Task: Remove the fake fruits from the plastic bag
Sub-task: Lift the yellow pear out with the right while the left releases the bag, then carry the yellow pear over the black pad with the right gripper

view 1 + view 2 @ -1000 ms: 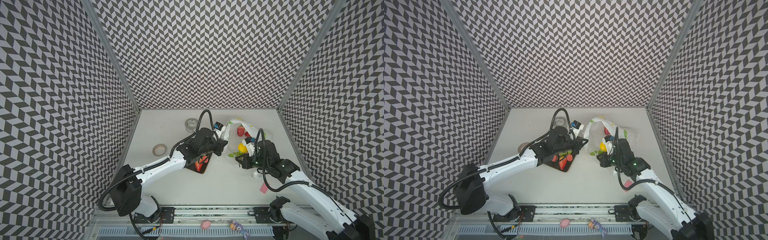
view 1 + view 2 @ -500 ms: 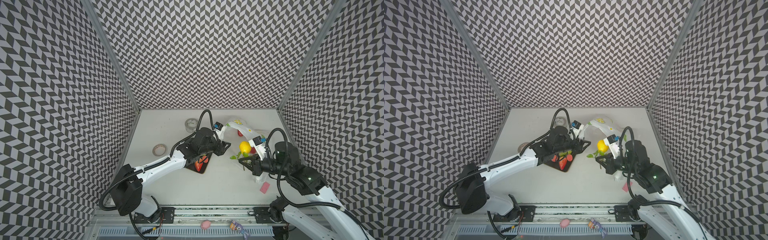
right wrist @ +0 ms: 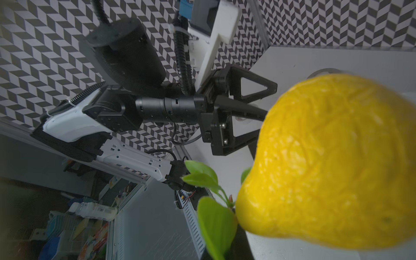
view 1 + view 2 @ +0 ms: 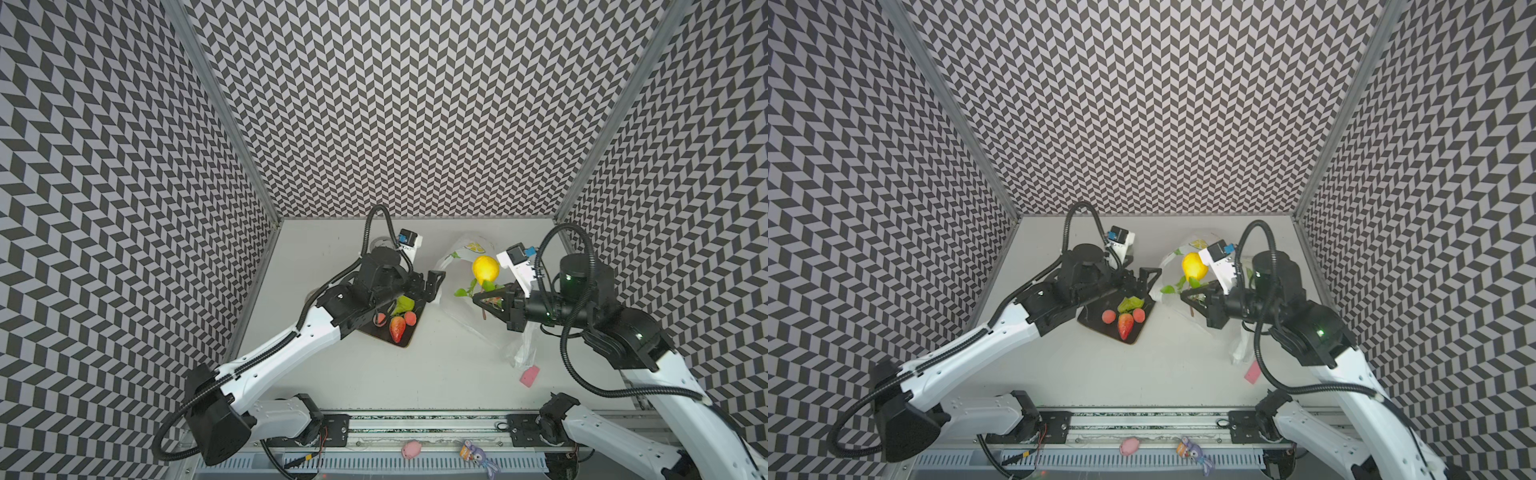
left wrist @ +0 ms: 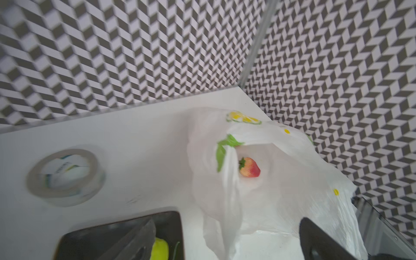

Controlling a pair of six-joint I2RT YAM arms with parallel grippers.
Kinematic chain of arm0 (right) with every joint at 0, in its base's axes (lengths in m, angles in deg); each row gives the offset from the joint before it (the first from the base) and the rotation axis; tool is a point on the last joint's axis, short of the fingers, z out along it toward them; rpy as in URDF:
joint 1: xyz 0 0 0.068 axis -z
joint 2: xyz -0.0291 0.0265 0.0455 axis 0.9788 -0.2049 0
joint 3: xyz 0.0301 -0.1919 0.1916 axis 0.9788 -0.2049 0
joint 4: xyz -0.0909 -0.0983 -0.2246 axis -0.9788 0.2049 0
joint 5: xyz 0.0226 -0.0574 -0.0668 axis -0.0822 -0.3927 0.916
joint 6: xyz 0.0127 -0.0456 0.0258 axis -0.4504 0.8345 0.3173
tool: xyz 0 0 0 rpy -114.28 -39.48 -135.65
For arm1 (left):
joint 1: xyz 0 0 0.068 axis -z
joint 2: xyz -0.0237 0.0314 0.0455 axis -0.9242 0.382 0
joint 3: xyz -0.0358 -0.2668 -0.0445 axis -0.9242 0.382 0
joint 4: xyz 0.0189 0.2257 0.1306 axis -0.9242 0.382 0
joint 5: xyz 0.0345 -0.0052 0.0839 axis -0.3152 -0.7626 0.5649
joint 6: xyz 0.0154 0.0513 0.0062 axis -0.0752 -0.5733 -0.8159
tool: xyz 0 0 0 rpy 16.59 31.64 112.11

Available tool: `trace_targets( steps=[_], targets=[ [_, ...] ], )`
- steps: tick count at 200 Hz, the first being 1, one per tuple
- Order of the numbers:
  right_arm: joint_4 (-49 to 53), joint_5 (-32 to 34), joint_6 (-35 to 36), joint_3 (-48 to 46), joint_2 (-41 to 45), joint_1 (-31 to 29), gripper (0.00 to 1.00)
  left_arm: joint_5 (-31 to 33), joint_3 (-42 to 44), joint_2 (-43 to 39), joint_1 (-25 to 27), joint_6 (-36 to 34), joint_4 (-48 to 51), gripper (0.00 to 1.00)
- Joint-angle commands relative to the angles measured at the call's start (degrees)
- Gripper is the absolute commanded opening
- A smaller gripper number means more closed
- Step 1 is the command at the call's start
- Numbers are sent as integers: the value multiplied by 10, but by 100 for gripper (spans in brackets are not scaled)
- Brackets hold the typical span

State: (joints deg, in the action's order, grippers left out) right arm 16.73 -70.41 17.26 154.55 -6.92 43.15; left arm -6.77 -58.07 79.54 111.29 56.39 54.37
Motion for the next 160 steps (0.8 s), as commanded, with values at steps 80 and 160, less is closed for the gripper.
trace_targets(
  steps=[80,160],
  targets=[
    [-245,157,-85,29,-315,-262,0,204,-17,-149,-242,68,145,99],
    [-331,249,-198,132,-572,-265,3,181,-7,-164,-241,80,118,99]
  ],
)
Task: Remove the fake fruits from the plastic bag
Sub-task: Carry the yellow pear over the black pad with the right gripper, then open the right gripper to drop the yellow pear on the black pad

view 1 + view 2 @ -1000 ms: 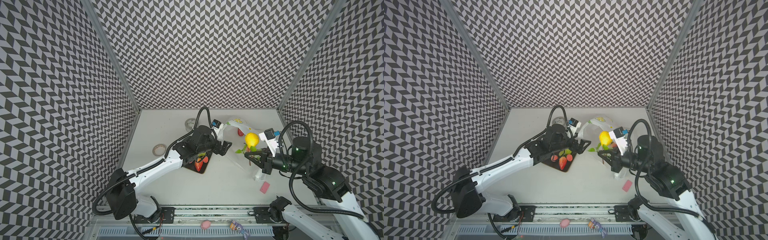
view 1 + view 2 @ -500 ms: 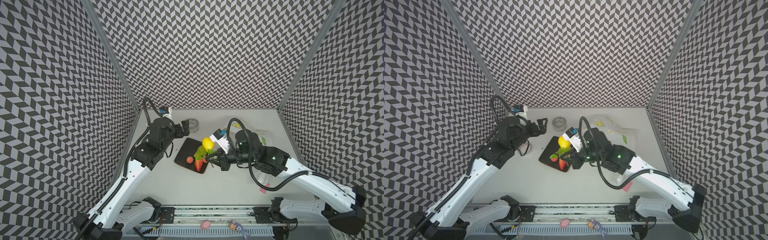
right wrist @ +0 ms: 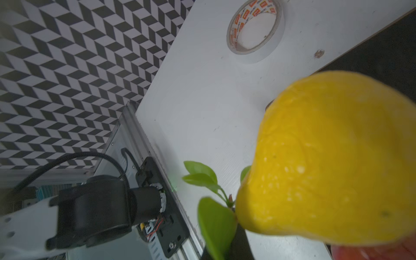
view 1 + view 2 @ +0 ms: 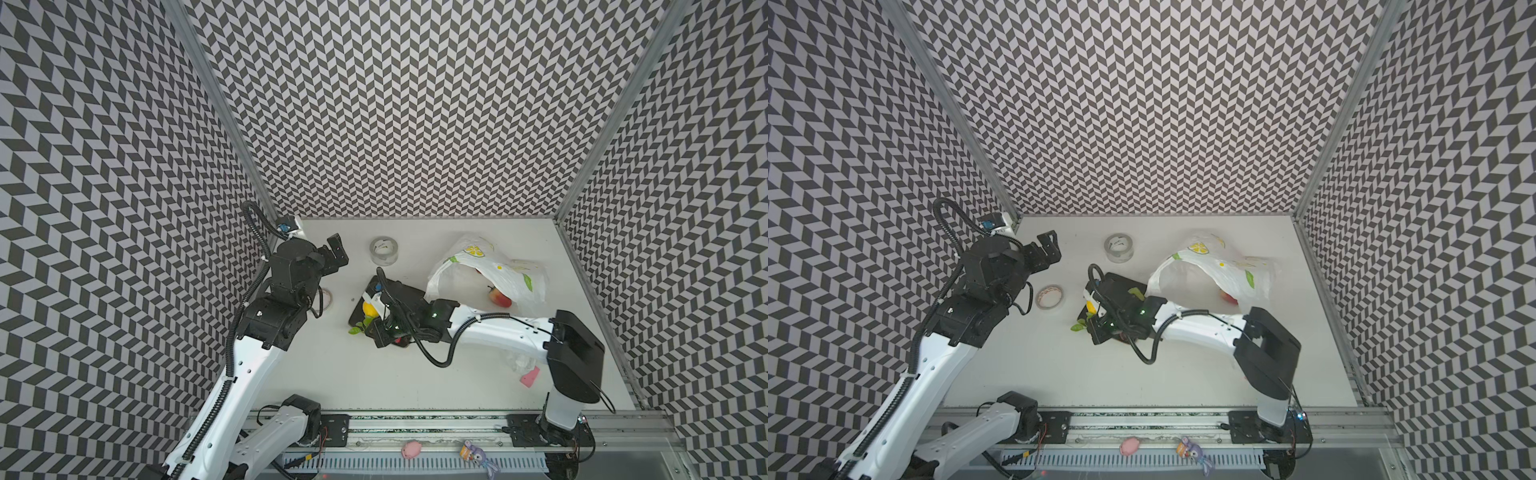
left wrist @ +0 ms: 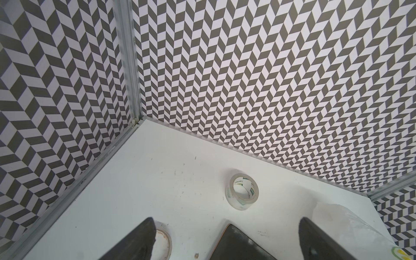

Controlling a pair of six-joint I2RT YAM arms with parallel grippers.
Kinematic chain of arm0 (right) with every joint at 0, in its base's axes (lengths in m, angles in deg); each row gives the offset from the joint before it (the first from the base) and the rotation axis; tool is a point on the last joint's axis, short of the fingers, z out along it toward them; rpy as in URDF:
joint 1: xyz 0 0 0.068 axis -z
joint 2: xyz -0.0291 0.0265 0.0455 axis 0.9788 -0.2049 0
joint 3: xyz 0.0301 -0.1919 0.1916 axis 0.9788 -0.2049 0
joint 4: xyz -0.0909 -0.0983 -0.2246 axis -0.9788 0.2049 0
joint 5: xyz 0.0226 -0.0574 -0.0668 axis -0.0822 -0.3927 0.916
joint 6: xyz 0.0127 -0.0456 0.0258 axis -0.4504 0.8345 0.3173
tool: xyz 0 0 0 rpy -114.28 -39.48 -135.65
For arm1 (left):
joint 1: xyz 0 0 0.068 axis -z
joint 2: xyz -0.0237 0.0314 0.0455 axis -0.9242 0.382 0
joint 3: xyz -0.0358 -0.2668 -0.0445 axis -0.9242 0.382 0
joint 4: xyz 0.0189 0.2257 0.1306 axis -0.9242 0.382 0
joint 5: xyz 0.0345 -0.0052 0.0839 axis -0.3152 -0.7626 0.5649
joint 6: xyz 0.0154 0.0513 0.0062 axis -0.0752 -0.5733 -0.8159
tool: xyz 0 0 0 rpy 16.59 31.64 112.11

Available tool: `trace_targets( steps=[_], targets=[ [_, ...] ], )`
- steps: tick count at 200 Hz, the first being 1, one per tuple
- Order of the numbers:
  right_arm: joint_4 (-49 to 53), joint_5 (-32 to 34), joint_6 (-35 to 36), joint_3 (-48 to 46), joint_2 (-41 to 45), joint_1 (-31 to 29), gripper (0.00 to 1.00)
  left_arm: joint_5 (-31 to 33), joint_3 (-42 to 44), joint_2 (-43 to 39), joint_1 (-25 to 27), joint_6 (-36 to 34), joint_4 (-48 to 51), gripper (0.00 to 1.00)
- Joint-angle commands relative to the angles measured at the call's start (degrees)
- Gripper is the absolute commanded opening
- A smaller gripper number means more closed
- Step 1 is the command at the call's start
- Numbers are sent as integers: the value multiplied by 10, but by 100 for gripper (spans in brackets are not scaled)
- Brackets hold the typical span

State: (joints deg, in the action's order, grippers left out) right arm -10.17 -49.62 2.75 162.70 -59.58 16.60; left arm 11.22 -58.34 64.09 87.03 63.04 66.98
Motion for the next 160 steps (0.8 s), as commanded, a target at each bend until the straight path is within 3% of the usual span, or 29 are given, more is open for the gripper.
trace_targets(
  steps=[1,41,95,160],
  targets=[
    [-62,42,-54,52,-49,1,3,1,-5,-9,2,14,-8,99],
    [-69,48,-117,92,-120,8,4,0,-5,-13,2,9,-15,99],
    [-66,87,-142,91,-156,19,9,-17,0,-6,3,16,-25,98],
    [-58,86,-136,107,-175,24,42,-12,-3,1,4,9,-29,98]
  ],
)
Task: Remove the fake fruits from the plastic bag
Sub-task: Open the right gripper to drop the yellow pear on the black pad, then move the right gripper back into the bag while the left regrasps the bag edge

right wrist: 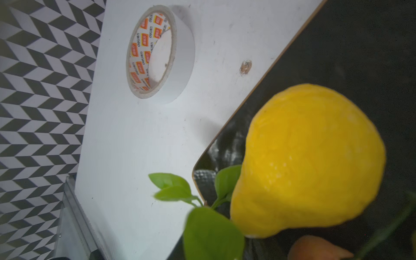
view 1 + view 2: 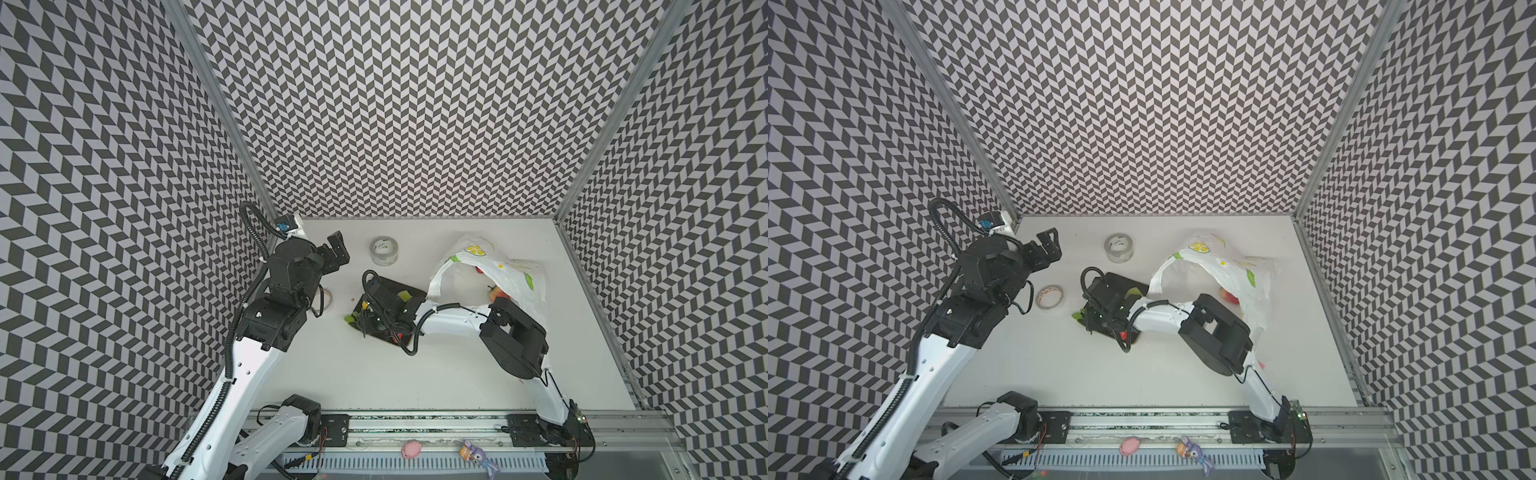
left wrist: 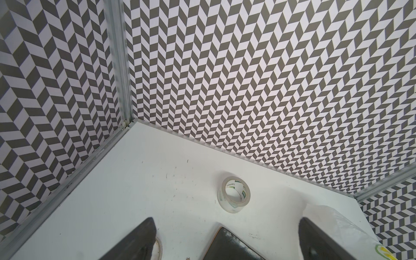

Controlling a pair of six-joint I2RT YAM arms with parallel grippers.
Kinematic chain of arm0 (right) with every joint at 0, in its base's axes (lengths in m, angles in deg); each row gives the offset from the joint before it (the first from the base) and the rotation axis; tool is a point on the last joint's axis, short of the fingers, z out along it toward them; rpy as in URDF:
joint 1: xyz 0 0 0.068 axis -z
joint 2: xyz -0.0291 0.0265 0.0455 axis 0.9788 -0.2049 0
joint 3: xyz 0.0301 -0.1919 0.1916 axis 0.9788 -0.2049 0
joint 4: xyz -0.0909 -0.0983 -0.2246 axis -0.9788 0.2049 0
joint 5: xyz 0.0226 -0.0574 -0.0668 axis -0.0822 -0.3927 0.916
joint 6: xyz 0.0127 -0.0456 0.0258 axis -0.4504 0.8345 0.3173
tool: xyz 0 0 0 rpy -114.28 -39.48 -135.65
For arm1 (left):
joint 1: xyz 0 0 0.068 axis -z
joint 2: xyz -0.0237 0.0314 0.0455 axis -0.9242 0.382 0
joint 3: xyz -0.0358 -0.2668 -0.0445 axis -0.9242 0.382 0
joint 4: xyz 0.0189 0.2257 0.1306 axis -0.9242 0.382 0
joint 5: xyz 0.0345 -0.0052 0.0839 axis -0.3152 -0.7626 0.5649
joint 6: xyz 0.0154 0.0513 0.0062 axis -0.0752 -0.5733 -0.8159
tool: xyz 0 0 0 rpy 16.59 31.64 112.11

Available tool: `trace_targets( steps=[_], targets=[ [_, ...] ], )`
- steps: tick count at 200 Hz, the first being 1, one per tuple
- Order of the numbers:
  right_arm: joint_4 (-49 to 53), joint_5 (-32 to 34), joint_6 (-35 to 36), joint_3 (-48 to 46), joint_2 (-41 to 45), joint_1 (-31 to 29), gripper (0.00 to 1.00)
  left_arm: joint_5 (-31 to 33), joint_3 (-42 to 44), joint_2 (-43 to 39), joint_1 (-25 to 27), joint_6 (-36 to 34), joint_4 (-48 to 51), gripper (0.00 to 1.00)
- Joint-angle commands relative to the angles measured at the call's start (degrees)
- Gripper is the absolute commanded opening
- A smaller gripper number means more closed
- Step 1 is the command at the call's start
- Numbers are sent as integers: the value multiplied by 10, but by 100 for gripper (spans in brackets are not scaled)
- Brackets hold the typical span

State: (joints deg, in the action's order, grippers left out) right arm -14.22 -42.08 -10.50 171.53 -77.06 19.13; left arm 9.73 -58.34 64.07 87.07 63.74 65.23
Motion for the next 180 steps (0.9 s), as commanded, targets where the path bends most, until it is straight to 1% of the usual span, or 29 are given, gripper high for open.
trace_targets(
  steps=[1,27,65,106,124,139,160,180],
  targets=[
    [-18,11,-4,19,1,-1,42,3,-4,2,4,1,-12,98],
    [-9,22,6,22,29,-1,48,3,-4,5,4,1,-16,98],
    [8,24,10,12,91,-2,53,-2,-5,11,4,1,-20,98],
    [27,12,15,-30,184,-5,55,-4,-5,11,4,0,-22,98],
    [39,19,29,-54,239,-5,53,-12,-4,11,4,-2,-26,98],
    [68,40,49,-69,290,-7,50,-28,-1,12,4,-5,-33,98],
    [129,78,78,-86,358,-7,46,-75,7,16,8,-18,-55,98],
    [198,119,101,-101,411,-7,41,-126,14,24,24,-31,-80,97]
  ],
)
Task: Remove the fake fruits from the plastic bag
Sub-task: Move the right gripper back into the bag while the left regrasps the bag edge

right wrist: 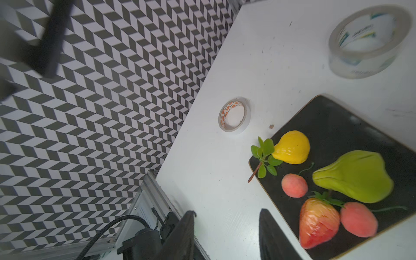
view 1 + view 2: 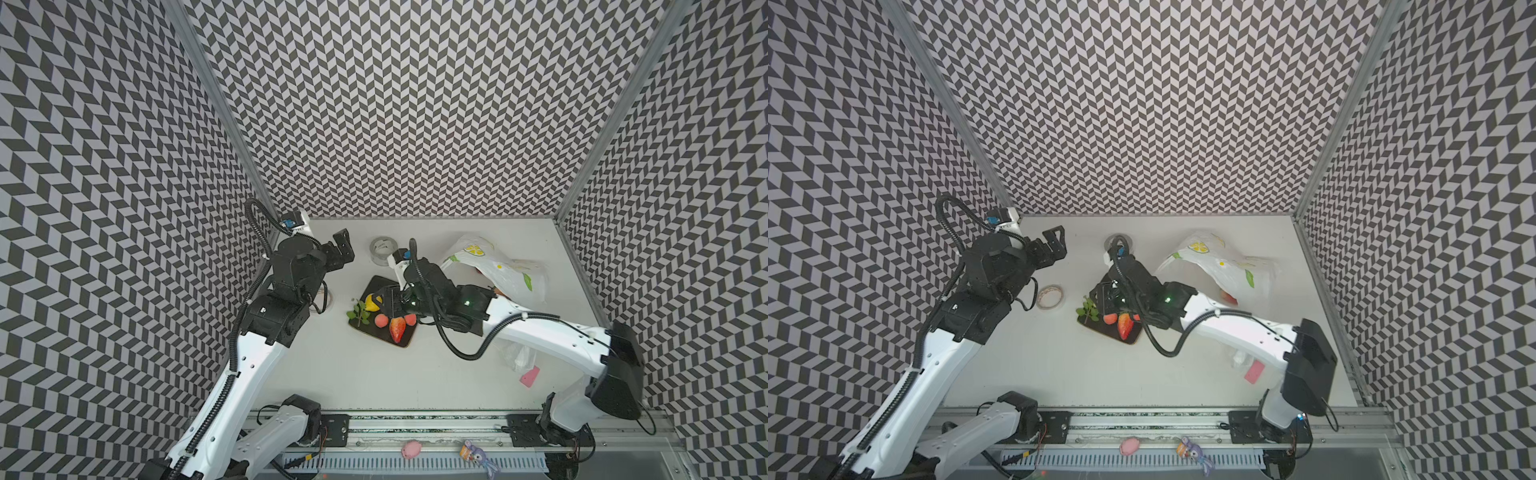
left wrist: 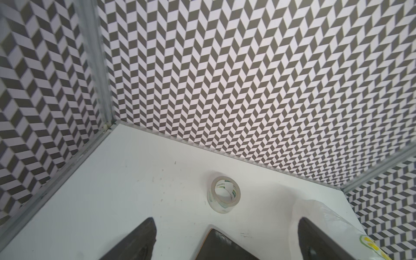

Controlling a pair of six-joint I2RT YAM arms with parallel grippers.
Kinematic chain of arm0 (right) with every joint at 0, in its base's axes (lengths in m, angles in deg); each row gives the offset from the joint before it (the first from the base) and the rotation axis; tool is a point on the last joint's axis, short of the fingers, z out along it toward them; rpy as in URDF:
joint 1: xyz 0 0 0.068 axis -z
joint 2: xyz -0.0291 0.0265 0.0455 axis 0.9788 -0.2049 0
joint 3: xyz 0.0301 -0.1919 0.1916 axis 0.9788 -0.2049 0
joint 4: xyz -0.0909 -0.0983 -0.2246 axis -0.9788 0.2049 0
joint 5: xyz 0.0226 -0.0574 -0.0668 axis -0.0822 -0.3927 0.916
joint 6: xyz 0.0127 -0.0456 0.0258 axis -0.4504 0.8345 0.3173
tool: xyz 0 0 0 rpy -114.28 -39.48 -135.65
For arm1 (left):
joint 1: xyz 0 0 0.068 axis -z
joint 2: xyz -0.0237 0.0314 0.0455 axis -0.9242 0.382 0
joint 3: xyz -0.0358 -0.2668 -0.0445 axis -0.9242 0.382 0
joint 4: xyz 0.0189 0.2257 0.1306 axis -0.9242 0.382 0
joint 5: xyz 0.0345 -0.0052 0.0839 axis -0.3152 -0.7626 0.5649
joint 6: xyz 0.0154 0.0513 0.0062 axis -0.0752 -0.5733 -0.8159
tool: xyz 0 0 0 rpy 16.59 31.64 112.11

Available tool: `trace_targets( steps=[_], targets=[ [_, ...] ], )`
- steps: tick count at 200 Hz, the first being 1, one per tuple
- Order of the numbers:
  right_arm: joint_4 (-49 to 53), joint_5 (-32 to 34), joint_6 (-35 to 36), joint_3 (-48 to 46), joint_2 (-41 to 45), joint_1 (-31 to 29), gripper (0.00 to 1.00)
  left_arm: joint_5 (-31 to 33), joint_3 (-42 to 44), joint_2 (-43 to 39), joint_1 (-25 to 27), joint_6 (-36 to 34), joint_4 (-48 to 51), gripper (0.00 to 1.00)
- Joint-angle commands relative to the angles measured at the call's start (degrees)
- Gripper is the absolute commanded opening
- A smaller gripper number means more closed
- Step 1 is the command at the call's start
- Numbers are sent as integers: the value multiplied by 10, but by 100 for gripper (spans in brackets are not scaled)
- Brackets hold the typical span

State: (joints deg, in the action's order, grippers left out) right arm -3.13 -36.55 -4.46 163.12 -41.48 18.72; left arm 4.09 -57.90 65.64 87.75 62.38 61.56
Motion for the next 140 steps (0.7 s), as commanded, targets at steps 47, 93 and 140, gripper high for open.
trace_targets(
  steps=[47,93,140],
  targets=[
    [249,203,61,-78,155,-3,33,-192,40,27,112,-79,-123,97],
    [294,199,-25,-177,256,-3,32,-235,54,75,232,-166,-104,99],
    [276,170,-140,-282,304,-3,32,-244,55,142,254,-142,-95,99]
  ],
)
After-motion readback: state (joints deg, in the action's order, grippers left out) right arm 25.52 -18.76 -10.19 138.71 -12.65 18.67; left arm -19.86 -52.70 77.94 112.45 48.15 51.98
